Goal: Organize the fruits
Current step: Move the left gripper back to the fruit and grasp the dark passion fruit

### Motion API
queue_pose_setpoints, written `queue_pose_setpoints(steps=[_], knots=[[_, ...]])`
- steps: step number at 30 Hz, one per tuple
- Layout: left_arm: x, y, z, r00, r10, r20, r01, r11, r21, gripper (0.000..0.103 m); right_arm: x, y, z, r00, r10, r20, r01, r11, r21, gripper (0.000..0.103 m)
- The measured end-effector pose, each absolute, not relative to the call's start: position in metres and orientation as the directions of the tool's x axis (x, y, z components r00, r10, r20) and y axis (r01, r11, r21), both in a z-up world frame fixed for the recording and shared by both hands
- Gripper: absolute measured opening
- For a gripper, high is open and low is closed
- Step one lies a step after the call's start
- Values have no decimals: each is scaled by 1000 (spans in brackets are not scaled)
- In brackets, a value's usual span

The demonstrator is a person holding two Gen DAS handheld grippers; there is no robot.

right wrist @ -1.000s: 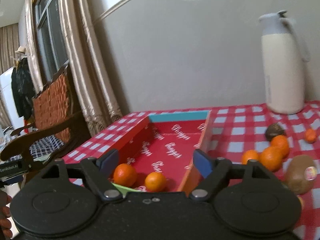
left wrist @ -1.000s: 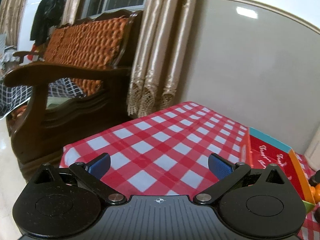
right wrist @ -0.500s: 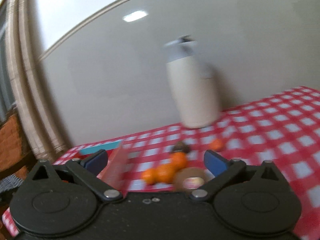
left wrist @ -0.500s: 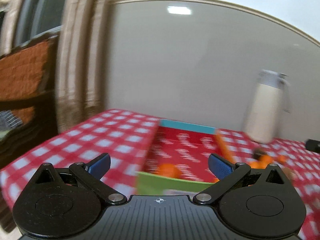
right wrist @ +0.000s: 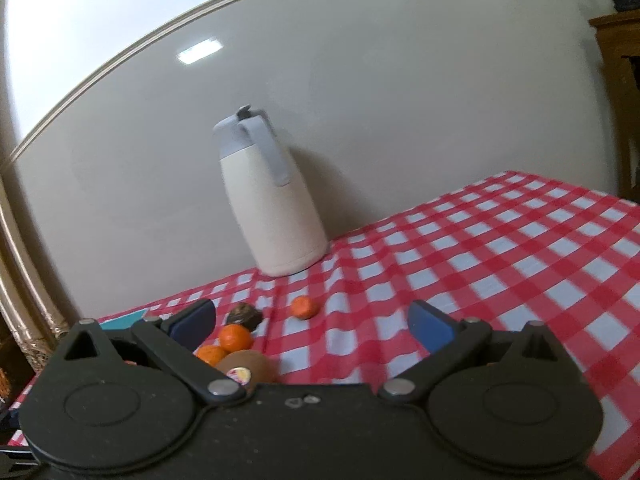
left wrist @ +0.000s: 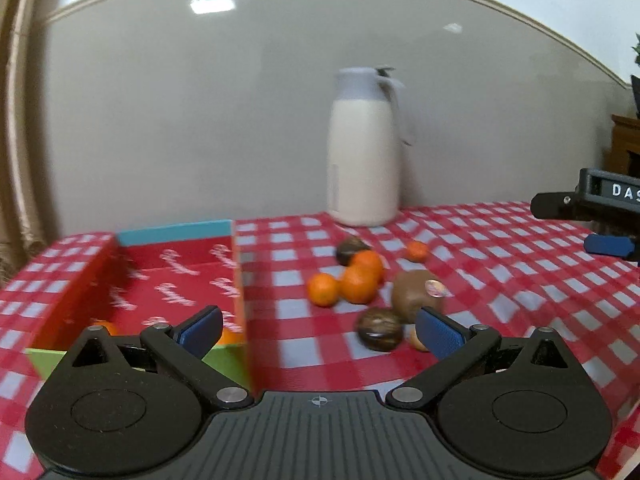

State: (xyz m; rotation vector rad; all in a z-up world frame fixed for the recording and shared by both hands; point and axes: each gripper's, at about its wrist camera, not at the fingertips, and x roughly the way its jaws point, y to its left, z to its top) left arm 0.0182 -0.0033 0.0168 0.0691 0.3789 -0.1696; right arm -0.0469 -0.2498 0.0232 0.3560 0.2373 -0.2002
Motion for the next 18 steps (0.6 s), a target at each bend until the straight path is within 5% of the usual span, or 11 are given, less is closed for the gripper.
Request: queue_pose_setpoints(steps=[10, 18], knots=[[39, -40, -2, 860, -228, -456, 258, 966, 2, 54, -62, -275, 20, 944, -187, -272, 275, 900, 337, 103], [68, -42, -10, 858, -151, -490, 167, 986, -10, 54, -67, -285, 19, 943, -188, -274, 281, 892, 354, 103]])
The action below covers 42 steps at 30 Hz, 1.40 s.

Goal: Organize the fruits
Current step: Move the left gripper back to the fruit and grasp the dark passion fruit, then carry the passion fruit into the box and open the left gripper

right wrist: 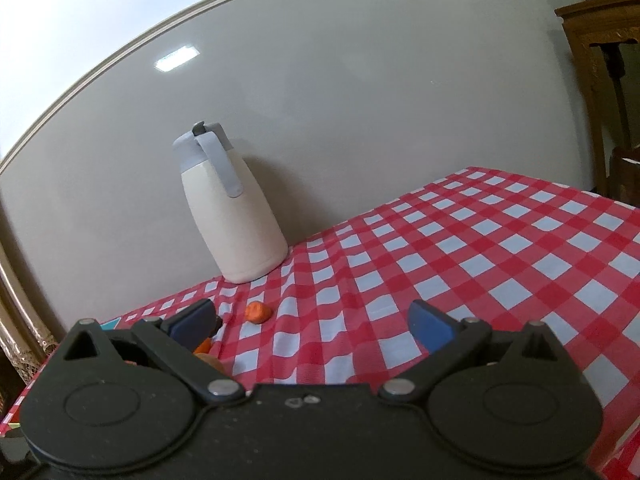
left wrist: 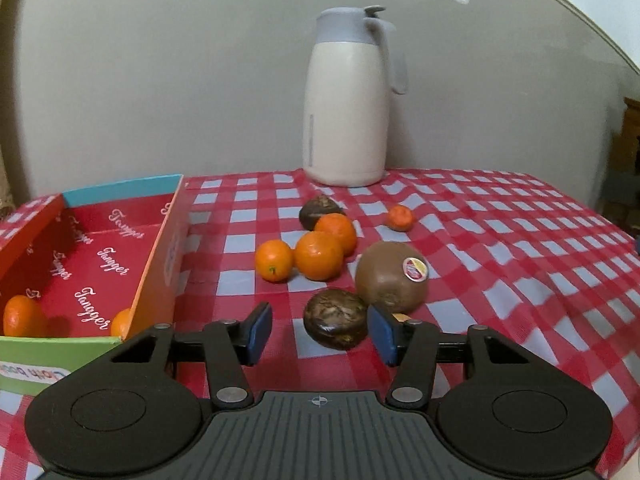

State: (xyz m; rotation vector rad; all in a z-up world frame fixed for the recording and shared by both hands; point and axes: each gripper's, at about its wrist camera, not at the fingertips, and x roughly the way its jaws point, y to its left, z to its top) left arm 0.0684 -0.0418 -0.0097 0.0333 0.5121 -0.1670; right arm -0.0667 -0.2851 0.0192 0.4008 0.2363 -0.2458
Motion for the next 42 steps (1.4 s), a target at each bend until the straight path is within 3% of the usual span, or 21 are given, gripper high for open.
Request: queue_pose_setpoints(steps=[11, 18, 28, 34, 42], knots=[[89, -54, -22, 826, -155, -542, 168, 986, -27, 54, -73, -288, 21, 943, -206, -260, 291, 891, 347, 103], [95, -58, -24, 815, -143, -561, 160, 987, -20, 54, -82, -289, 25, 917, -327, -227, 383, 879, 283, 103], [95, -59, -24, 815, -145, -561, 160, 987, -23, 43, -80, -293, 22, 921, -305, -241, 370, 879, 300, 103], [93, -55, -23, 821, -148, -552, 151, 988, -41, 42, -79, -292, 22, 922, -300, -246, 367, 880, 301, 103], [81, -48, -8, 870, -144, -472, 149, 988, -26, 42, -76, -288, 22, 925, -289, -246, 354, 890, 288, 103]])
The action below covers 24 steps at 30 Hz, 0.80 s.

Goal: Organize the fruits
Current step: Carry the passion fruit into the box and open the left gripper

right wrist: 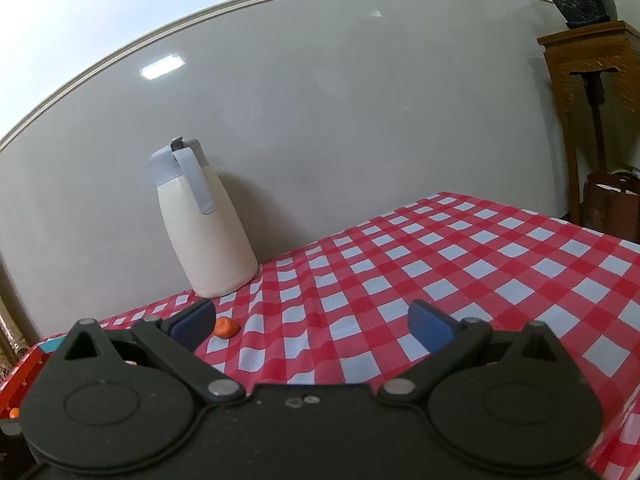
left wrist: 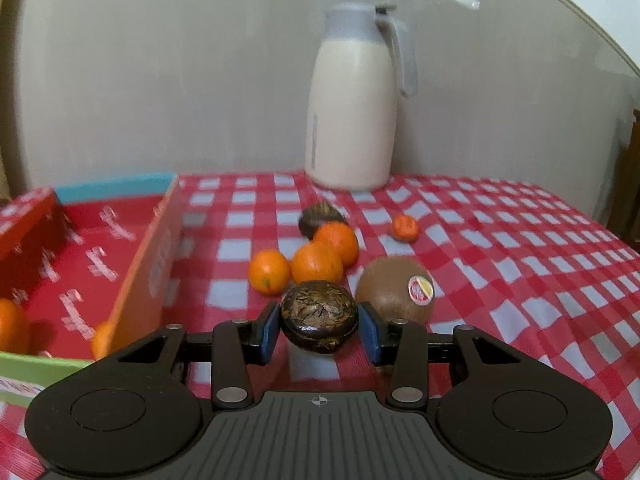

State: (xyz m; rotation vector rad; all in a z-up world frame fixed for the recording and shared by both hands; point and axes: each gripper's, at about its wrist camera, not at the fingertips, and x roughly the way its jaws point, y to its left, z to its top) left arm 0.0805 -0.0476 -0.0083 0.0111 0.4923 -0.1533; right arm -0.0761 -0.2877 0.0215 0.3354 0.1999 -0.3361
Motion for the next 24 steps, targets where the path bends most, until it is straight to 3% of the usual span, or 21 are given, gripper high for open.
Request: queue_pose_setpoints(steps=[12, 24], knots=[[64, -5, 15, 921, -71, -383, 68, 997, -21, 42, -64, -267, 21, 935, -246, -254, 312, 913, 263, 103], [54, 39, 24, 936, 13, -351, -27, 999, -34, 42, -45, -235, 20, 947, -177, -266, 242, 941, 235, 103]])
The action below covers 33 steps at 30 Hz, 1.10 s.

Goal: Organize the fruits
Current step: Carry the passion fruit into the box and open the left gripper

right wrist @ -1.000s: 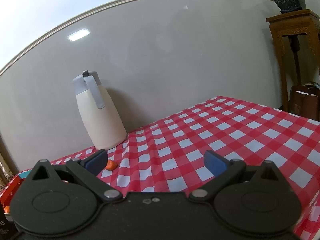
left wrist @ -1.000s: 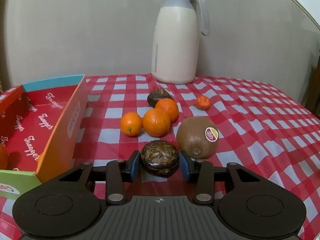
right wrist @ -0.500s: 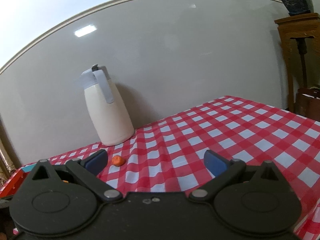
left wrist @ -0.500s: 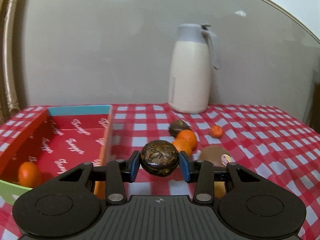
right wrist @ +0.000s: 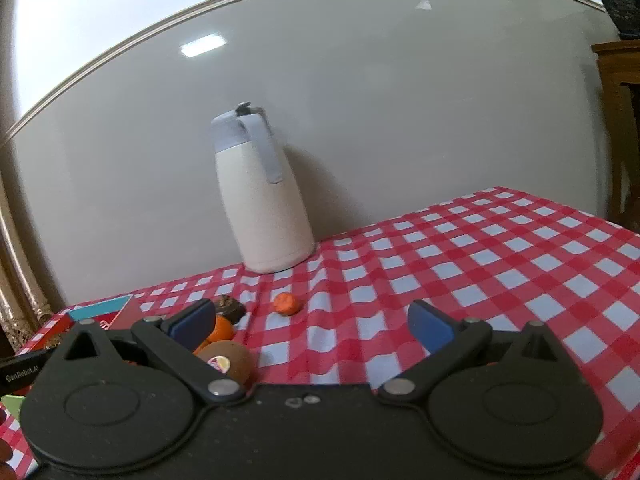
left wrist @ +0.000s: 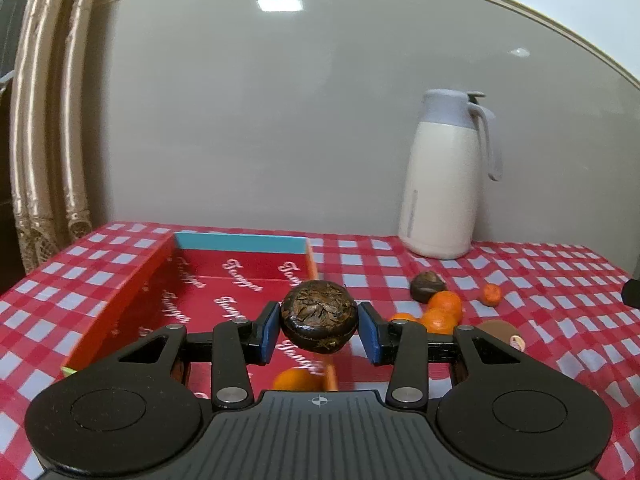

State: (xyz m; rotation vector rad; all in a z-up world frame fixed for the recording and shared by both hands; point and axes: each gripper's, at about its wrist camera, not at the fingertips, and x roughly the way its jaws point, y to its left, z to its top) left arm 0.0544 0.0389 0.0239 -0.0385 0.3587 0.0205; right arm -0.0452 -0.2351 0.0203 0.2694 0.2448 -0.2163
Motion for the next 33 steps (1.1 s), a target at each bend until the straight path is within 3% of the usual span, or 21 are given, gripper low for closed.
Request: queue_pose_setpoints(steps=[13, 33], knots=[[48, 74, 26, 931, 90, -353, -113, 993, -45, 42, -33, -207, 20, 953, -123, -277, 186, 959, 213, 103], [61, 104, 8, 866, 155, -476, -222, 971, -87, 43, -30, -200, 20, 954, -101, -284, 166, 962, 215, 103]])
